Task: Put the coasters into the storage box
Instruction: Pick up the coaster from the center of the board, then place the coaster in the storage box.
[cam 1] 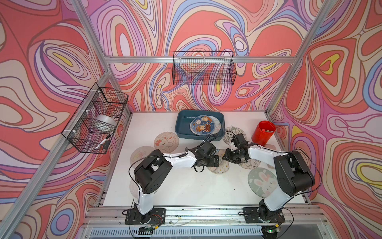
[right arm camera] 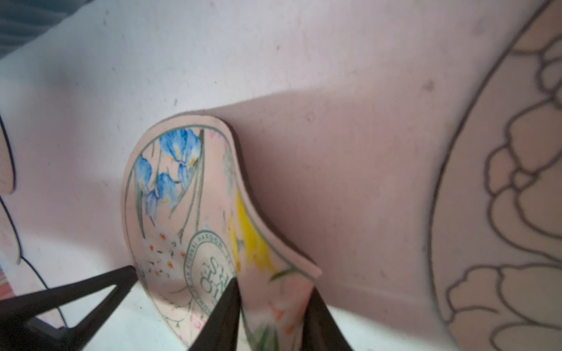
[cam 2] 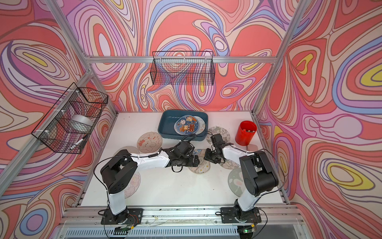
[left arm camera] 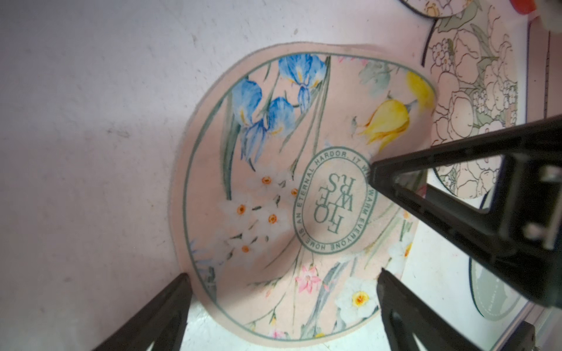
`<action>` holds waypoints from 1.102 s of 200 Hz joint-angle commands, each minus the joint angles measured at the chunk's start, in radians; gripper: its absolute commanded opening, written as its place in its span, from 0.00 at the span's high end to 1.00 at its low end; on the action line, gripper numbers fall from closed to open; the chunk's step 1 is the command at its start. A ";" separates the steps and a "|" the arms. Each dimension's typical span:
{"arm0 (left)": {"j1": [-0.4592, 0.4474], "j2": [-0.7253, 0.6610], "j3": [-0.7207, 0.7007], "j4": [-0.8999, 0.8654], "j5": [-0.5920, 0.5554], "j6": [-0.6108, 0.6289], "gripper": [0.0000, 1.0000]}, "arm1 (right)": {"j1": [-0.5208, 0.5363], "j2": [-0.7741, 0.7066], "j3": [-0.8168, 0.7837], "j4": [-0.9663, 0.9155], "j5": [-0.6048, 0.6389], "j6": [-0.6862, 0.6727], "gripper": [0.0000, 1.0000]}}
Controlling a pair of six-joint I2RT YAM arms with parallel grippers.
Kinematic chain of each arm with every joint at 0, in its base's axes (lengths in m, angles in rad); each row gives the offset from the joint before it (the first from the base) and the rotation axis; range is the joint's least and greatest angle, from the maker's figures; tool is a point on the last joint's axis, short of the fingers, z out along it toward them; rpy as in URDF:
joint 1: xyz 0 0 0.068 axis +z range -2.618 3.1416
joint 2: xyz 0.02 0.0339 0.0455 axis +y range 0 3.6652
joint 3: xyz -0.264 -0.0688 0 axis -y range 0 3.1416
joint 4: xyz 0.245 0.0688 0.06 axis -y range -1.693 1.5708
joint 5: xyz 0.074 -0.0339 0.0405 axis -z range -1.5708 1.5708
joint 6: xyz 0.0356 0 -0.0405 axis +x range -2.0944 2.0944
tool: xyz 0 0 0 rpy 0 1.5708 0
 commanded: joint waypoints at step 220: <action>0.105 -0.434 -0.339 -0.028 -0.369 -0.010 0.02 | 0.076 0.159 0.668 -0.042 -0.047 -0.082 1.00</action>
